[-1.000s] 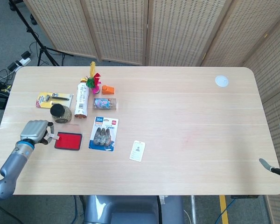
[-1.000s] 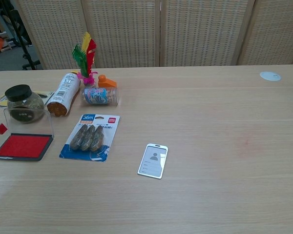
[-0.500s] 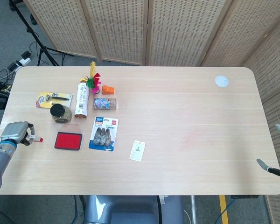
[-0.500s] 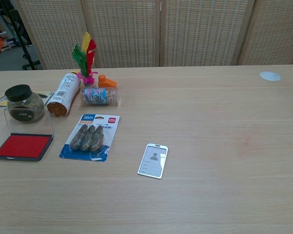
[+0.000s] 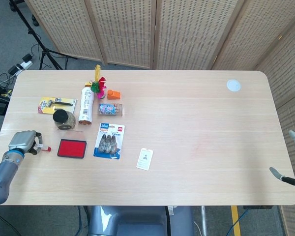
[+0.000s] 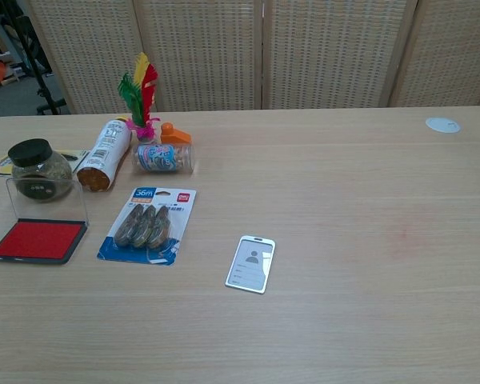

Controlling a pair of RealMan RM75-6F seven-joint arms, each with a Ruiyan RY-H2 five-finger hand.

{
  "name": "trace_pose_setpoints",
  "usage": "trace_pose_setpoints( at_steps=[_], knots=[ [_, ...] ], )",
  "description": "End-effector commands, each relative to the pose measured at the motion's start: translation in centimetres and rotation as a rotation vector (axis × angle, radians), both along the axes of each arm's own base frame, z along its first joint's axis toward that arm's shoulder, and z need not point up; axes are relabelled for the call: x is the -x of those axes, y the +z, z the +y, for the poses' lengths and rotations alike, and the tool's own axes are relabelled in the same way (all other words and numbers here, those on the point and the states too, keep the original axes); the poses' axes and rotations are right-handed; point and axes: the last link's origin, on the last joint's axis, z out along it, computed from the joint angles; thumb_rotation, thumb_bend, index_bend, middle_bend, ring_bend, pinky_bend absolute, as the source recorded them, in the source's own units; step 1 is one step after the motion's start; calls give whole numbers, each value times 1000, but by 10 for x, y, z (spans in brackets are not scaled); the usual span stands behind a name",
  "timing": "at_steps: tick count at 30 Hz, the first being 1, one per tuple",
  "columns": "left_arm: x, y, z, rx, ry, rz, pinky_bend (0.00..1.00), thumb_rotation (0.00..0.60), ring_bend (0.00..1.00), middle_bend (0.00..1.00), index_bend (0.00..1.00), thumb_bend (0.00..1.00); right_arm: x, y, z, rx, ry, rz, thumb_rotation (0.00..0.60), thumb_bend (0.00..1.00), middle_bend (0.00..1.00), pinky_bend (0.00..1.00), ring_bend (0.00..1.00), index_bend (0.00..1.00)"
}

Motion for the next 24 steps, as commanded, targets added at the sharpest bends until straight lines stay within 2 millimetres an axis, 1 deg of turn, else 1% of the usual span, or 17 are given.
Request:
trace_pose_setpoints(
  at_steps=[1, 12, 24],
  knots=[
    [-1, -2, 0, 0, -3, 2, 895, 600, 988, 1000, 604, 415, 0, 0, 0, 0, 0, -1, 600, 0, 0, 0, 0, 0],
    [-4, -7, 0, 14, -2, 19, 895, 600, 988, 1000, 601, 390, 1, 1, 0, 1, -2, -5, 600, 0, 0, 0, 0, 0],
    [-5, -6, -1, 14, 1, 47, 895, 600, 987, 1000, 552, 385, 1, 2, 0, 1, -1, -8, 600, 0, 0, 0, 0, 0]
  ],
)
